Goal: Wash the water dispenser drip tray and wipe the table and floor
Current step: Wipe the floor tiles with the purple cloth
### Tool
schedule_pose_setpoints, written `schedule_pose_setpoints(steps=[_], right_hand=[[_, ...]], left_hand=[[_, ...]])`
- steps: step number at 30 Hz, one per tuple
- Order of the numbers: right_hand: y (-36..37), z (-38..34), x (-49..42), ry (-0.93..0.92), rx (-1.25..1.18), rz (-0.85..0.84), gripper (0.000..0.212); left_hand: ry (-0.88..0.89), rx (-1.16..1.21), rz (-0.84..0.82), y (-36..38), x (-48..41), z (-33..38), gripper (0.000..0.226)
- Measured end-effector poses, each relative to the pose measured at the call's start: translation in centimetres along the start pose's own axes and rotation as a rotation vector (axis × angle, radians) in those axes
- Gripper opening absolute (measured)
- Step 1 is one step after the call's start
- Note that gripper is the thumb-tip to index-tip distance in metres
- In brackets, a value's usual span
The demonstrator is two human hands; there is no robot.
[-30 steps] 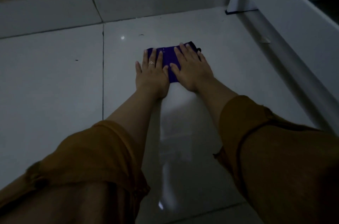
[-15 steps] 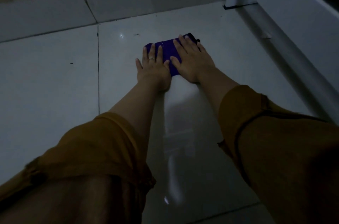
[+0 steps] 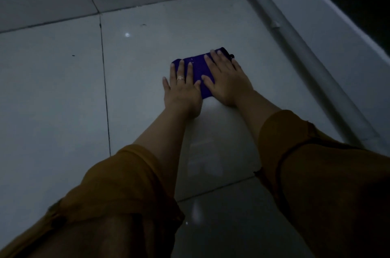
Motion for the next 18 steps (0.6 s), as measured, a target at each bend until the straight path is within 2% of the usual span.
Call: schedule_pose_setpoints(steps=[18], right_hand=[[0.2,-2.8,21.4,0.135,-0.058,-0.113,0.062]], left_hand=[[0.090,-0.007,-0.175,4.2,19.6,3.5,0.060]])
Point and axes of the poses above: each hand's wrist, its own x-axis away from the middle knuckle, its own y-axis out of the palm, z = x × y, the point moved 1 cm from there along -x, towards the middle knuckle, and after that the axes turned 8 degrees about -y, right-handed, at the moved point
